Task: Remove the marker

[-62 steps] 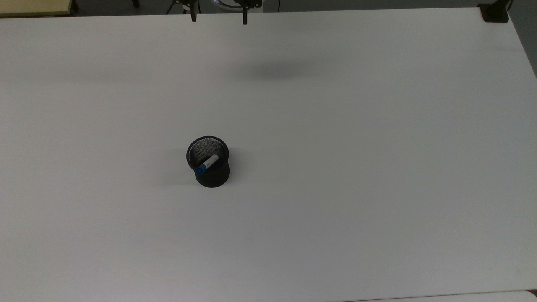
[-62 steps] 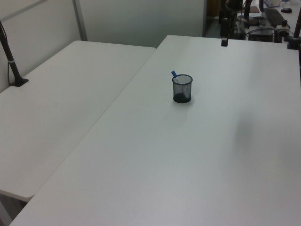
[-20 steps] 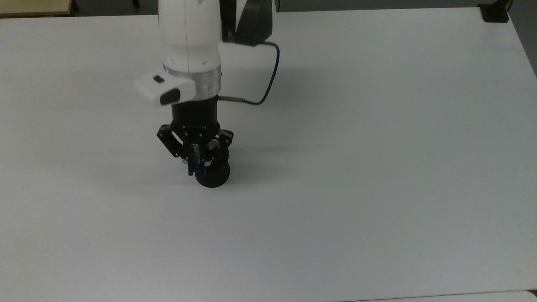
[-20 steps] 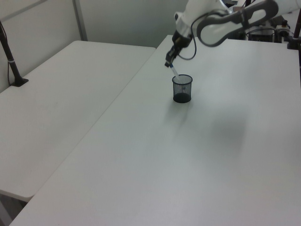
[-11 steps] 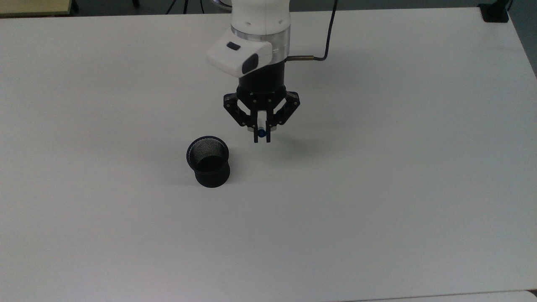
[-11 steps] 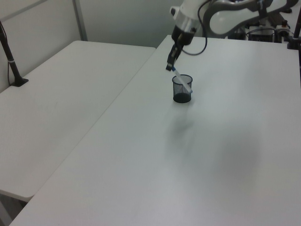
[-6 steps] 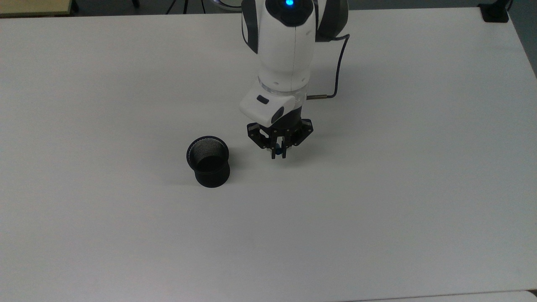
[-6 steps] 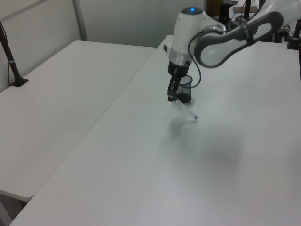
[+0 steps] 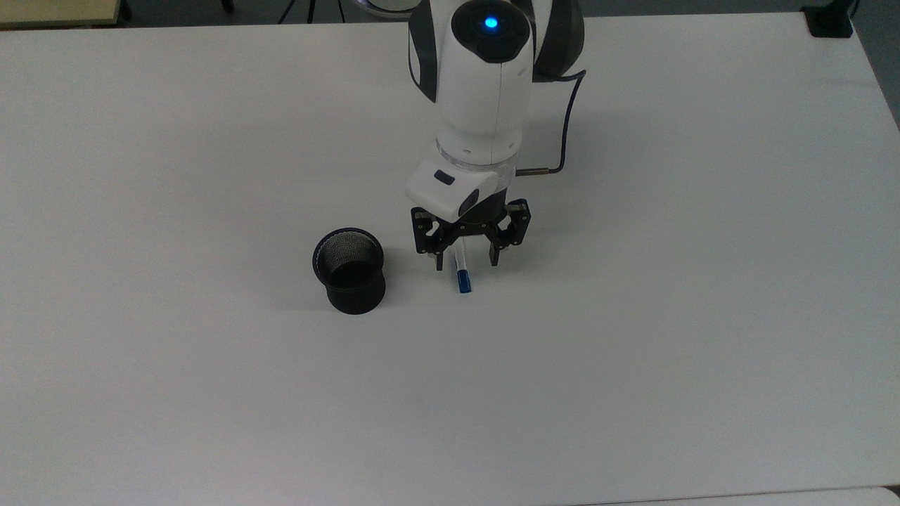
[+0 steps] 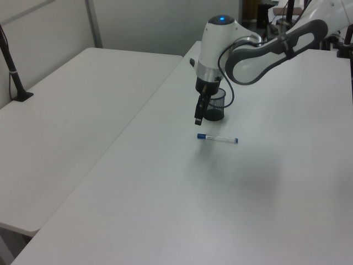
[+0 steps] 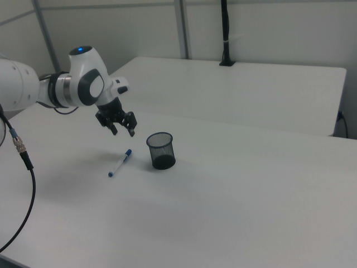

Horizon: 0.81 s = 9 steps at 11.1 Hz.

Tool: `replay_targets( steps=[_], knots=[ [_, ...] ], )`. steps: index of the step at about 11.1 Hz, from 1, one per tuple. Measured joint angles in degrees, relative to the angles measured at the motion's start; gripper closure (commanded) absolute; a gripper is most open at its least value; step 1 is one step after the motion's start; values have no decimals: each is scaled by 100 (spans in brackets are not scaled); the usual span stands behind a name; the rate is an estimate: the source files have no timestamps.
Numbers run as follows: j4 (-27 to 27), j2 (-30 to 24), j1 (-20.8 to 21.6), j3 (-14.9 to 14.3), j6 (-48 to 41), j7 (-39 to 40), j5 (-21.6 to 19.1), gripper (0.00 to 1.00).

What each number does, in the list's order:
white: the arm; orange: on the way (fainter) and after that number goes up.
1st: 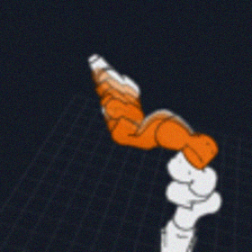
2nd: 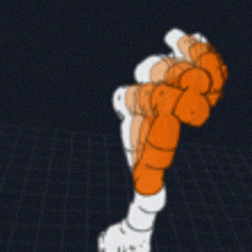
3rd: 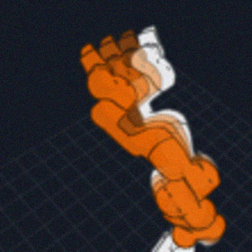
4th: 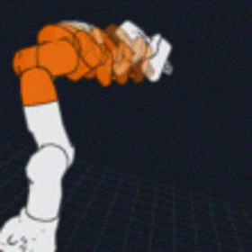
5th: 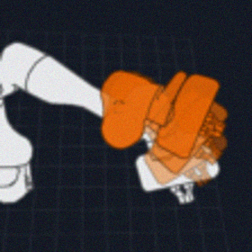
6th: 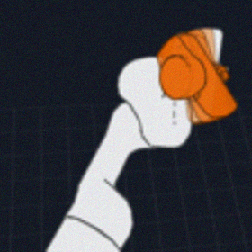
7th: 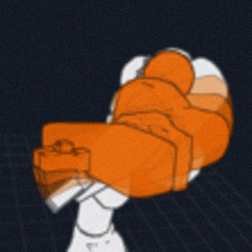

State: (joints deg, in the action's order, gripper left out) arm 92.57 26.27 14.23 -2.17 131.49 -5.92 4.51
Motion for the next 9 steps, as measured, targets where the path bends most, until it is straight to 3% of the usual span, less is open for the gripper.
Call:
replay_targets(
  steps=[9],
  knots=[
    [-68, -1975, -212, -32, -3415, -2, 23, 0]
  ],
)
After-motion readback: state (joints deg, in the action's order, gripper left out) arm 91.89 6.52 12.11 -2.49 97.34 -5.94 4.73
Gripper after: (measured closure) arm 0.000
